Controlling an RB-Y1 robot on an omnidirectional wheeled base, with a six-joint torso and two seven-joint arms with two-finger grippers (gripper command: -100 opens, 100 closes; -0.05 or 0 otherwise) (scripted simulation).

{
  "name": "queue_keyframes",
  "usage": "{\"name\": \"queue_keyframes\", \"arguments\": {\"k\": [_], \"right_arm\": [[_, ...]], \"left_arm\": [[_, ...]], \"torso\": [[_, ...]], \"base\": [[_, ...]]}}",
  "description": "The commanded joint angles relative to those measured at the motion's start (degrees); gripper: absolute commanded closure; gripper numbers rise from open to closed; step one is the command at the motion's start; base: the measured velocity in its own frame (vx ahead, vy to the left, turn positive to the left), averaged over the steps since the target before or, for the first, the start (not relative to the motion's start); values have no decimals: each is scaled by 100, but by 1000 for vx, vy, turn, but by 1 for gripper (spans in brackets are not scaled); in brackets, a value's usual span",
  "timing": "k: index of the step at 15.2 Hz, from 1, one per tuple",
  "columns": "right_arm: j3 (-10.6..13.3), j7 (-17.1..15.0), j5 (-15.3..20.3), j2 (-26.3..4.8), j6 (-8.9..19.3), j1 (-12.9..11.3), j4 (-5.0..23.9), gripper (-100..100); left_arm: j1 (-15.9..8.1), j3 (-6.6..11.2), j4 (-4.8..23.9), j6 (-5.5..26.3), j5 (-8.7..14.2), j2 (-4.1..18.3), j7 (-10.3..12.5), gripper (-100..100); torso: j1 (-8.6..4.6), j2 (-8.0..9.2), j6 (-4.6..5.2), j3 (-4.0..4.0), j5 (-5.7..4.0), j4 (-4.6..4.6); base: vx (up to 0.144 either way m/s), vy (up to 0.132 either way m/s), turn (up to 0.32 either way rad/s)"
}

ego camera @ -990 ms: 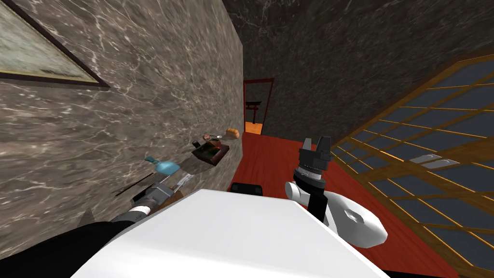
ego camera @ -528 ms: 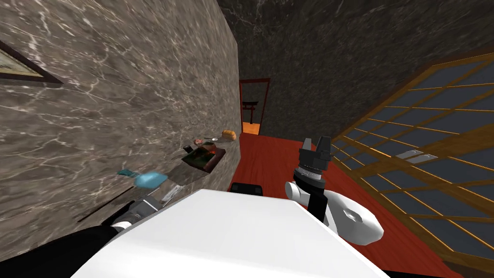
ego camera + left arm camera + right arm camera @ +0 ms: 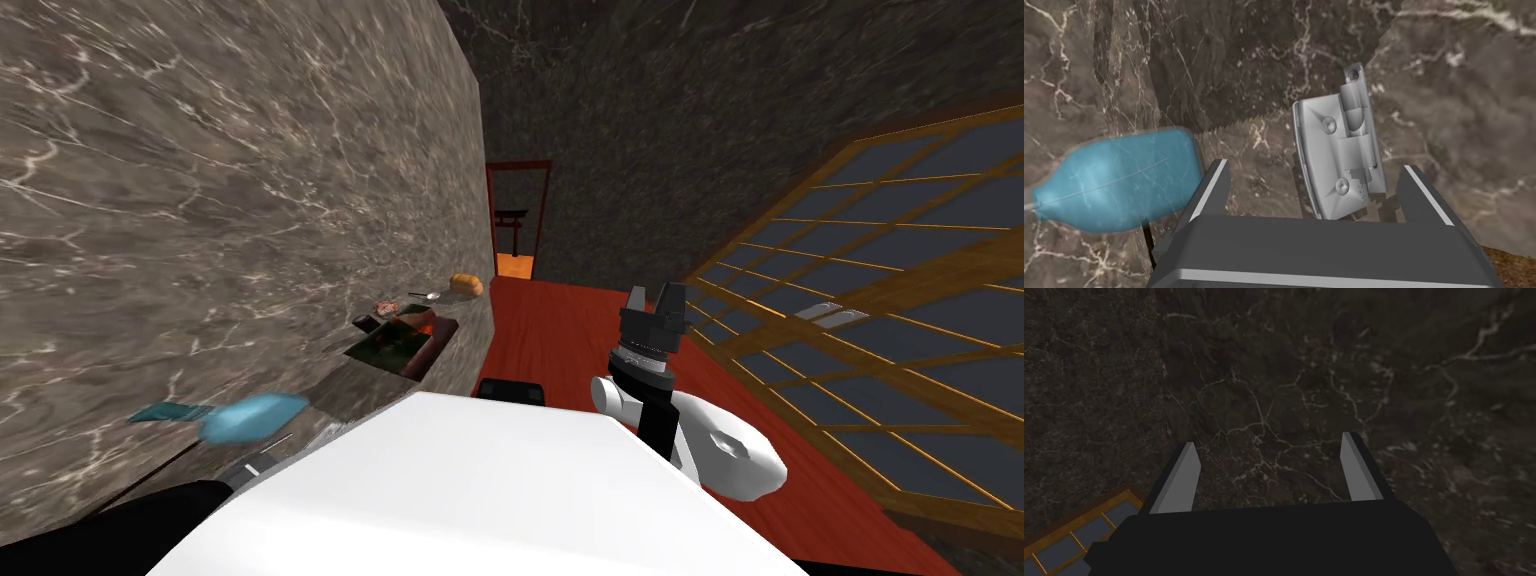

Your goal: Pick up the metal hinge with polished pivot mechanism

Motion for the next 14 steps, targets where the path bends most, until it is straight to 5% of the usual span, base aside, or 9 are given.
{"name": "queue_keyframes", "arguments": {"k": [1, 2, 5, 7, 8, 10, 12, 14], "right_arm": [[0, 0, 0, 0, 0, 0, 0, 0], [0, 0, 0, 0, 0, 0, 0, 0], [0, 0, 0, 0, 0, 0, 0, 0], [0, 0, 0, 0, 0, 0, 0, 0], [0, 0, 0, 0, 0, 0, 0, 0], [0, 0, 0, 0, 0, 0, 0, 0], [0, 0, 0, 0, 0, 0, 0, 0], [0, 0, 0, 0, 0, 0, 0, 0]], "left_arm": [[143, 73, 0, 247, 156, -64, 80, -100], [143, 73, 0, 247, 156, -64, 80, -100], [542, 92, 189, 621, 616, 68, 224, -100], [542, 92, 189, 621, 670, 68, 224, -100], [721, 84, 282, 800, 907, 126, 289, -100], [721, 84, 282, 800, 907, 126, 289, -100], [1036, 39, 462, 1102, 1338, 227, 408, -100], [1036, 39, 462, 1136, 1338, 227, 408, -100]], "torso": [[0, 0, 0, 0, 0, 0], [-2, 1, -1, 1, 0, 1], [1, 2, -1, 1, 1, 1], [7, -3, 0, -2, 2, 0], [6, 4, -2, 2, 2, 2], [4, 5, -1, 3, 2, 2], [0, 8, -1, 5, 0, 2], [11, -7, 1, -3, 4, 0]], "base": [[107, -1, -118], [81, 7, -42], [117, 15, -121], [101, 30, -79], [95, 24, -109], [89, 17, -70], [118, 28, -127], [121, 38, -101]]}}
